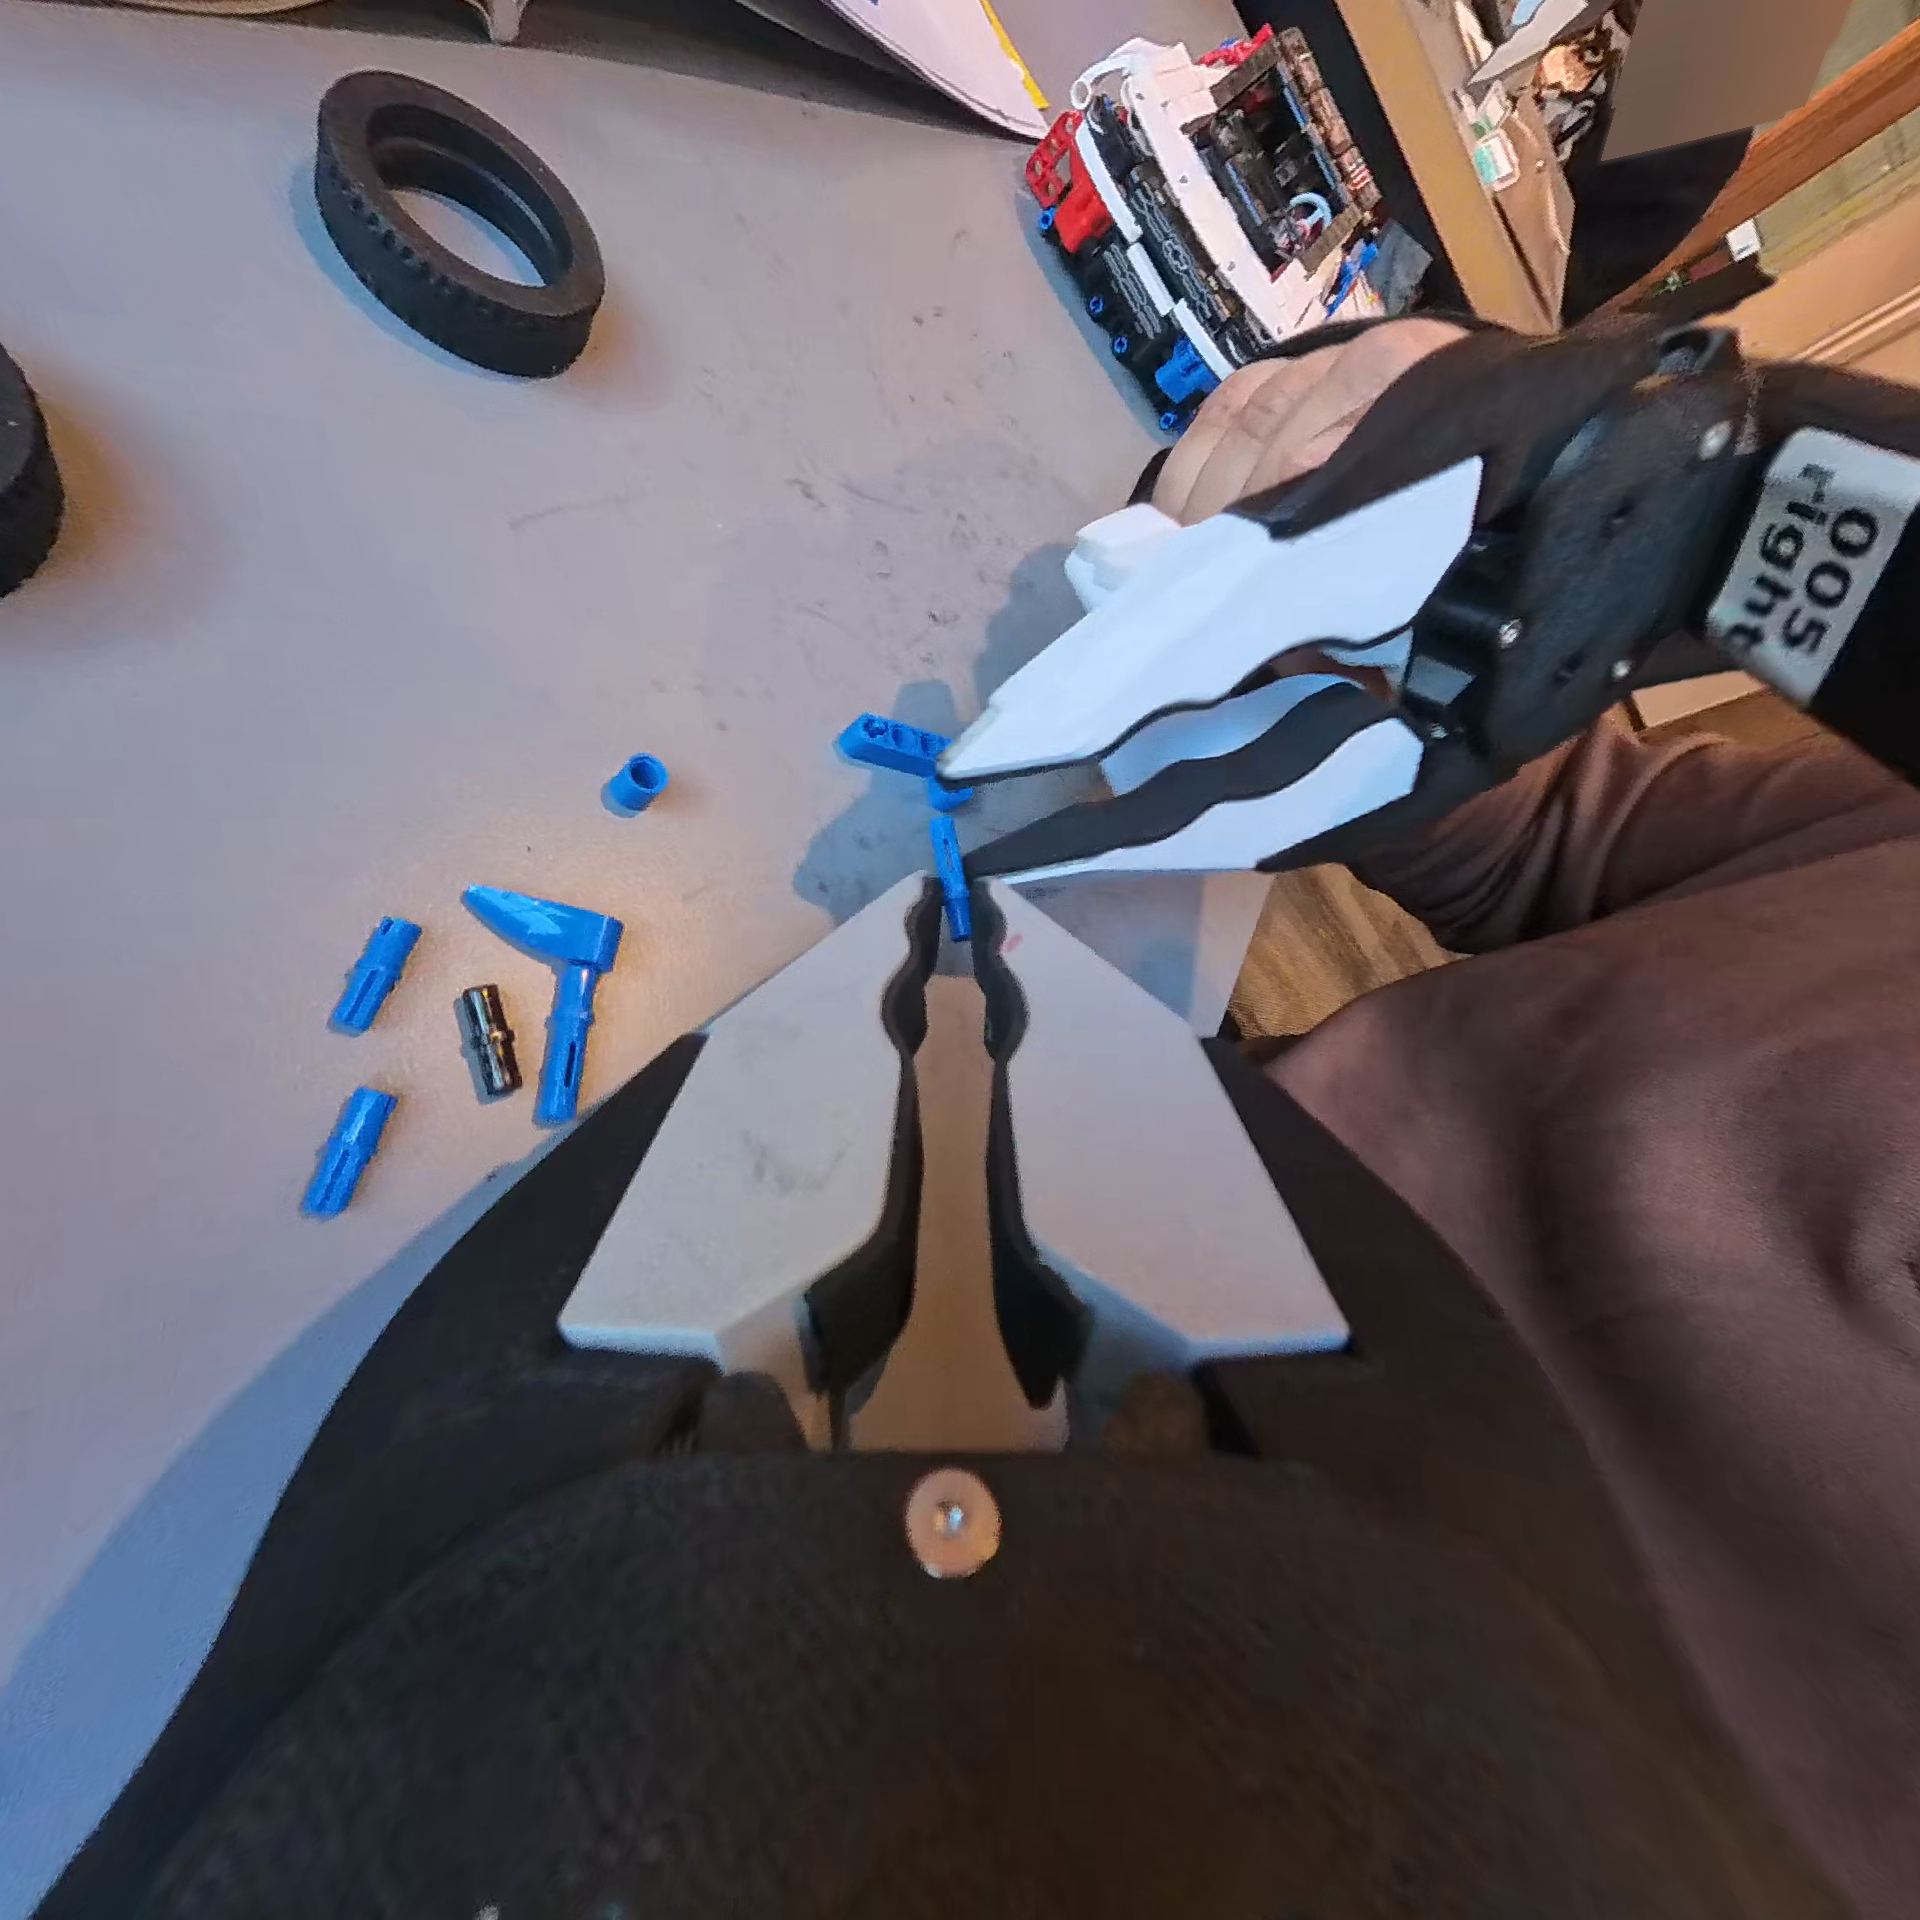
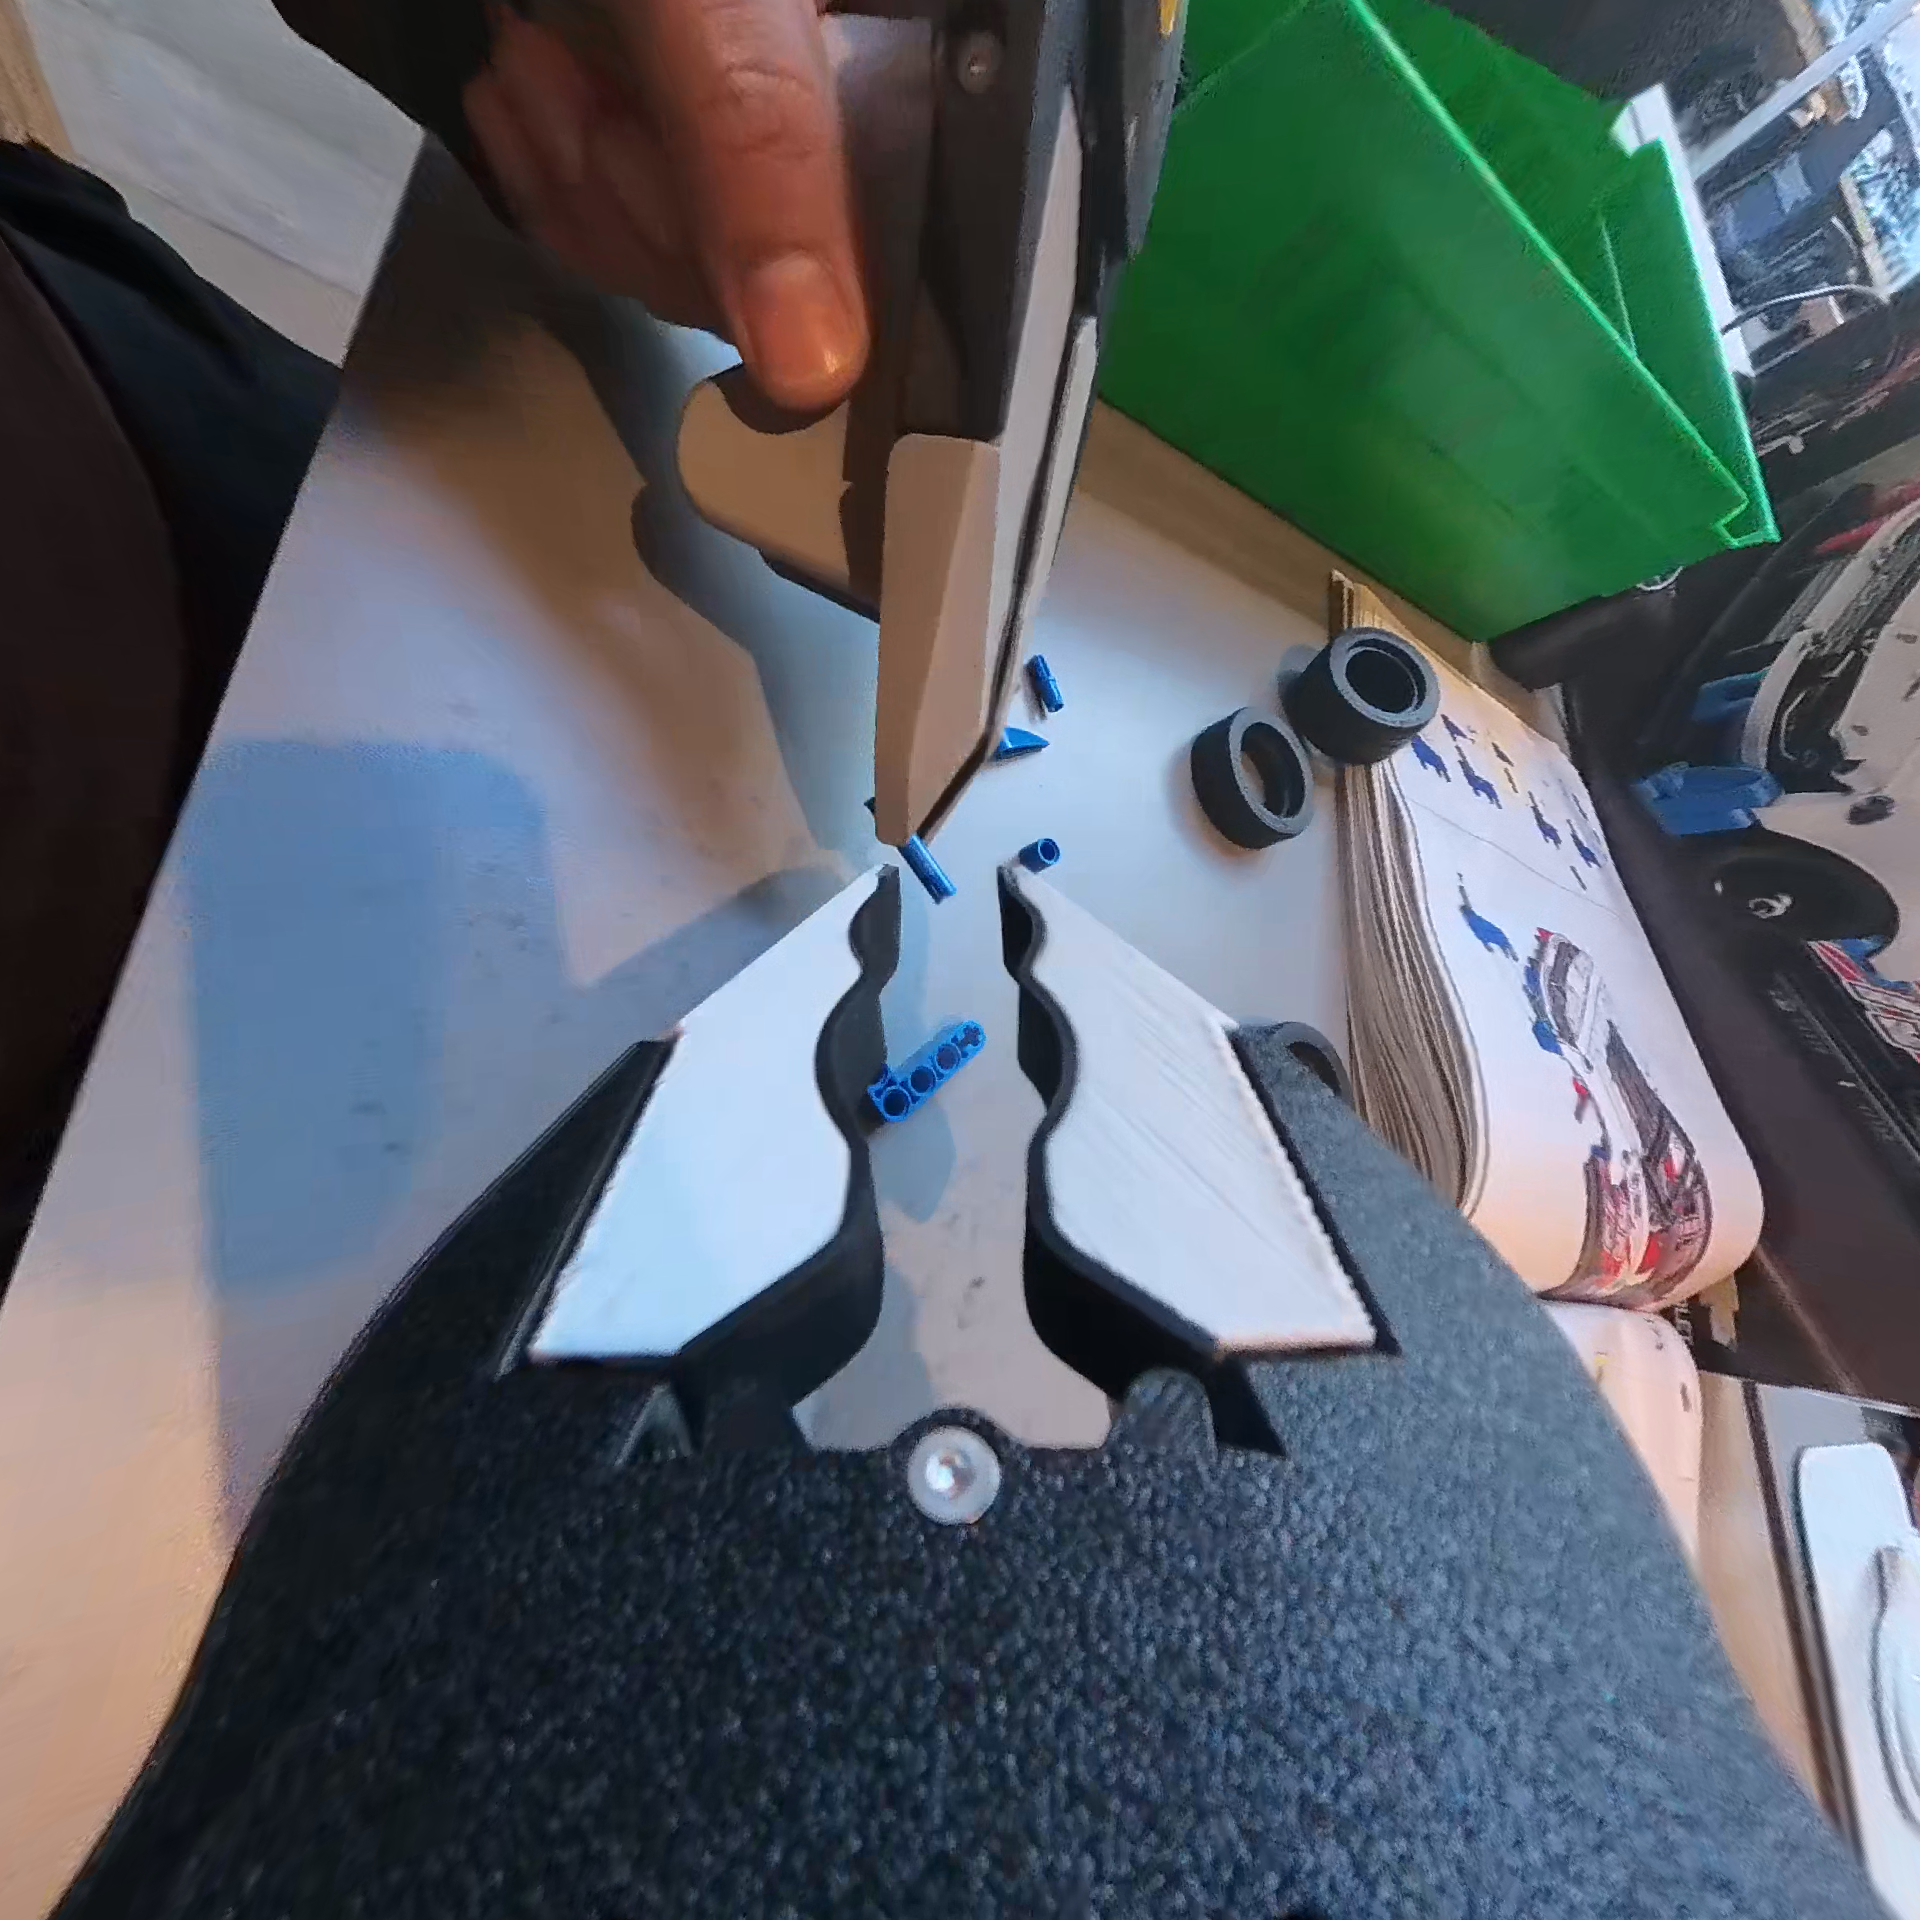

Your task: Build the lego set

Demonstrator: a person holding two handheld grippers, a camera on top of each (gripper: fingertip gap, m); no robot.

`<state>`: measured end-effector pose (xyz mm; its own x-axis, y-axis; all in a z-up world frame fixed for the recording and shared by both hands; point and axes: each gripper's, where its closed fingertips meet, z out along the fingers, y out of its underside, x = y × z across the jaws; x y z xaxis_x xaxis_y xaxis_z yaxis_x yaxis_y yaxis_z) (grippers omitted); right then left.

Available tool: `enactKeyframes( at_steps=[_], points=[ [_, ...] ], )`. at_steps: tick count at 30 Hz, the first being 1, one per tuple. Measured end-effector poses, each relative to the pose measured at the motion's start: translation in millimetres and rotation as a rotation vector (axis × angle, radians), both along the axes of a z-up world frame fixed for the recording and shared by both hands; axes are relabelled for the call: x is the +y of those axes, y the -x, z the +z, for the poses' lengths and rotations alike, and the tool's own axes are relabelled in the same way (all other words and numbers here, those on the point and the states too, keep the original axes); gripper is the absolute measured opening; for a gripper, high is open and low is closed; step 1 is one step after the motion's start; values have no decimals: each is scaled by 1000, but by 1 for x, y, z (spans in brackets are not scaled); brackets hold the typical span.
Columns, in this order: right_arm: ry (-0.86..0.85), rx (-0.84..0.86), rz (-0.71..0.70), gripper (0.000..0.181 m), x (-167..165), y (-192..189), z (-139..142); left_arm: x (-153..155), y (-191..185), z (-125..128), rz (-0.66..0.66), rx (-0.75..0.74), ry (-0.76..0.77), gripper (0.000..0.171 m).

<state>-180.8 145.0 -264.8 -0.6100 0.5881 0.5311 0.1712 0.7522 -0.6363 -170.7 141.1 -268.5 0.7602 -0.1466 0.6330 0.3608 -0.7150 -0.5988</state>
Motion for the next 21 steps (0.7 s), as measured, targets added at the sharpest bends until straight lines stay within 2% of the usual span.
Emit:
enactKeyframes(
  at_steps=[6,17,21],
  points=[
    [-92,9,-24,7,5,4,-10,2,-2,2,-23,-23,-1,3],
    [-67,22,-33,3,6,4,-5,2,-1,10,-8,-8,-17,3],
    [-44,31,-48,7,11,3,0,1,2,12,12,22,-17,2]
  ],
)
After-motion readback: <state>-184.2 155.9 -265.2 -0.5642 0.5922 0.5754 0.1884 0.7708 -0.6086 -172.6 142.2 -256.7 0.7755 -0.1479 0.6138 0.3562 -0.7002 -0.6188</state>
